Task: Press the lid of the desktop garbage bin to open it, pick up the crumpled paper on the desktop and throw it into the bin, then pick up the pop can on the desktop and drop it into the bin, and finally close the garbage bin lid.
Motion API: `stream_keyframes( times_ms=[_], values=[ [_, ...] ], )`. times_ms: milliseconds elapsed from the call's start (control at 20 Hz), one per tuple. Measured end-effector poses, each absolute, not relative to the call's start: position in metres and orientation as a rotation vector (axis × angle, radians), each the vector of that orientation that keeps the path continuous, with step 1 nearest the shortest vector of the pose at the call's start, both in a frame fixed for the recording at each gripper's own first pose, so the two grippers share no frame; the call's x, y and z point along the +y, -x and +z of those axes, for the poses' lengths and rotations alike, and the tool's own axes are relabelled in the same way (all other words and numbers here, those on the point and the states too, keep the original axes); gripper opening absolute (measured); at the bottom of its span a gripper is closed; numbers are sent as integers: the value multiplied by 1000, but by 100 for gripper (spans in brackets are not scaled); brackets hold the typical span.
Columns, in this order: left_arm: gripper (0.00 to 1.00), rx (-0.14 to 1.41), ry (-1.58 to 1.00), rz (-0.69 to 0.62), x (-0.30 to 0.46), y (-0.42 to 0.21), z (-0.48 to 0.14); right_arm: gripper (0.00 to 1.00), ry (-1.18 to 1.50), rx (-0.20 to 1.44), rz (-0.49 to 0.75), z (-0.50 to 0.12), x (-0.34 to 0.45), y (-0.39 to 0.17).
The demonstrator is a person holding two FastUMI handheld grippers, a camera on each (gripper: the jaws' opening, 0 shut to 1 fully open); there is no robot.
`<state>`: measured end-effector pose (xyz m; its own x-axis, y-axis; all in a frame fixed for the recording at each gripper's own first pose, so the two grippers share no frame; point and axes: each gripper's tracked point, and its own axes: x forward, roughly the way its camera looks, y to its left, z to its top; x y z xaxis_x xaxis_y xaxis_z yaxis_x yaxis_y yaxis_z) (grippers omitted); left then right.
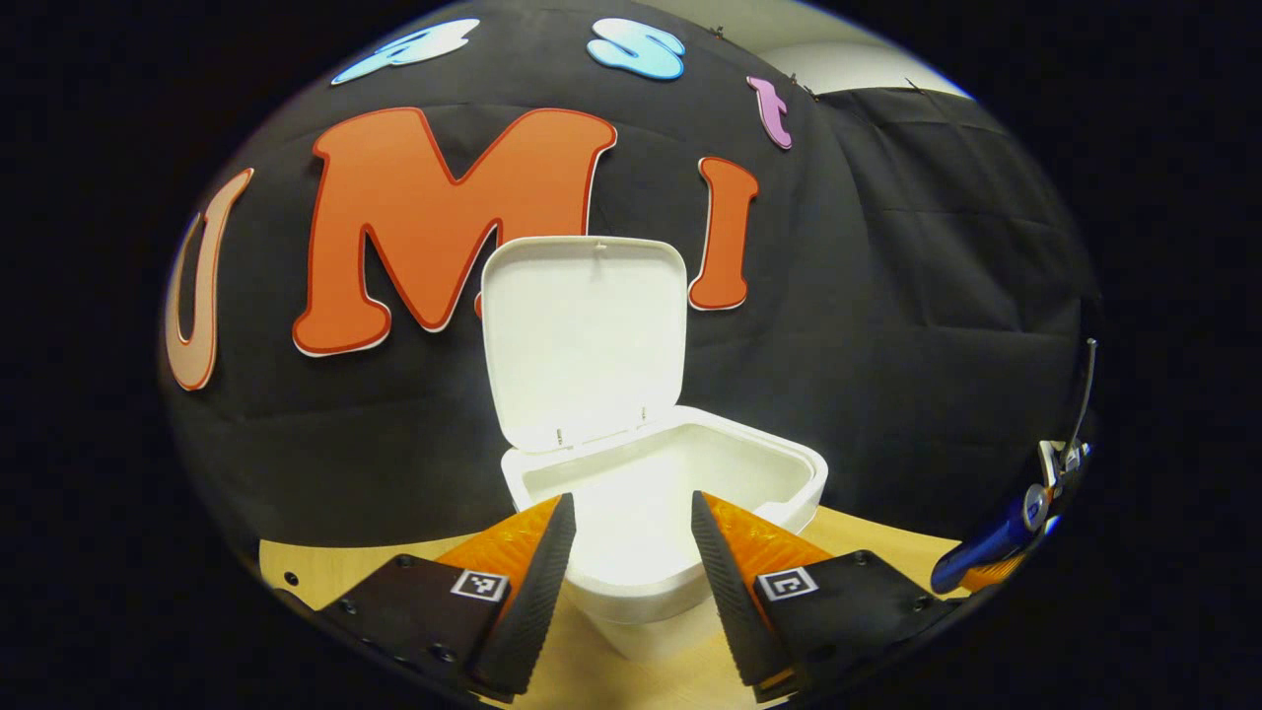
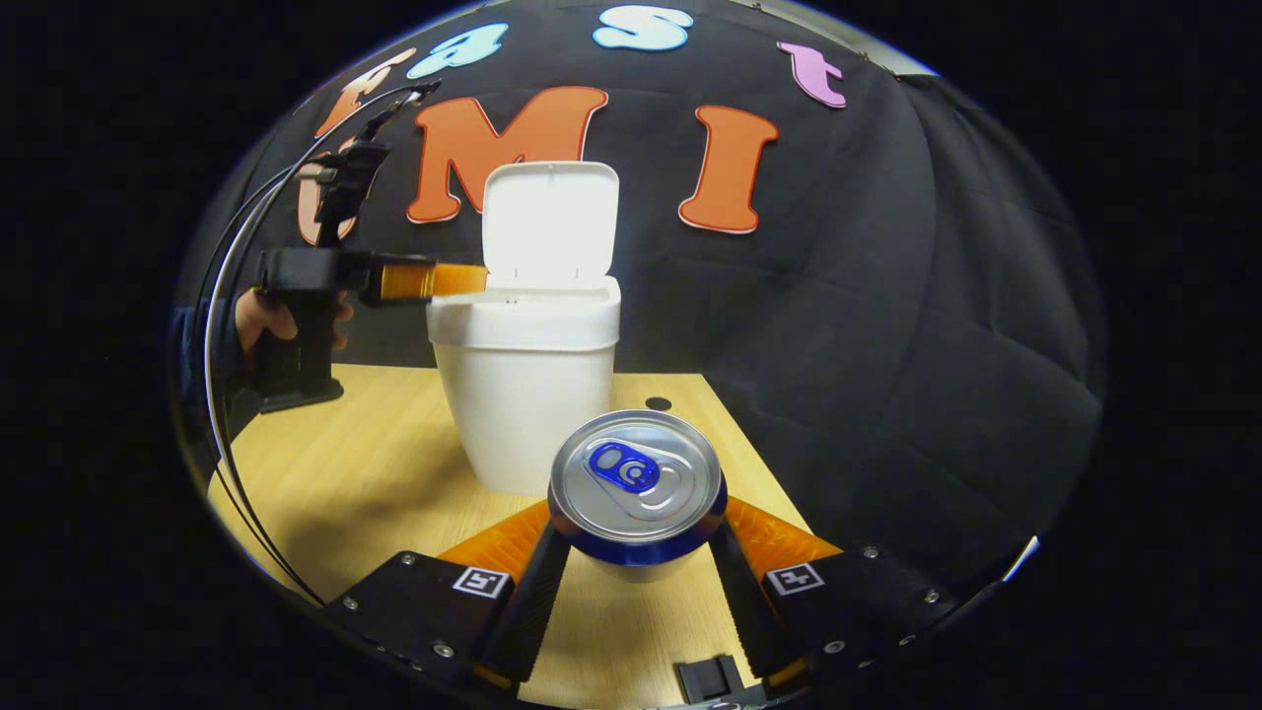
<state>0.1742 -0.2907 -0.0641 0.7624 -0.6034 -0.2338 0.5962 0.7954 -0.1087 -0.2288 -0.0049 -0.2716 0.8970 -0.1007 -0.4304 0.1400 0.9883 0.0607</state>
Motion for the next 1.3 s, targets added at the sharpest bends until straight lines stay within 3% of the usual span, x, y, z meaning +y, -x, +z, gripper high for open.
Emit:
stream_keyframes(
  times_ms=[50, 100, 300, 400, 950, 1000, 1050, 1300],
  values=[
    [80, 259, 24, -650, -286, -173, -64, 80, -82, 426, -118, -264, -5, 222],
    [91, 257, 24, -646, -281, -170, -63, 80, -68, 409, -111, -255, -5, 214],
    [100, 250, 32, -602, -255, -164, -59, 75, -47, 353, -80, -222, -3, 191],
    [100, 245, 25, -578, -240, -163, -59, 80, -25, 319, -68, -207, 0, 176],
    [100, 223, -24, -358, -132, -135, -61, 80, 38, 205, 62, -157, 34, 114],
    [95, 231, -30, -336, -123, -130, -64, 80, 40, 188, 68, -151, 35, 108],
    [99, 234, -35, -314, -113, -127, -67, 80, 45, 175, 72, -146, 36, 102],
    [99, 248, -43, -190, -63, -98, -71, 79, 56, 133, 116, -130, 46, 76]
  ],
)
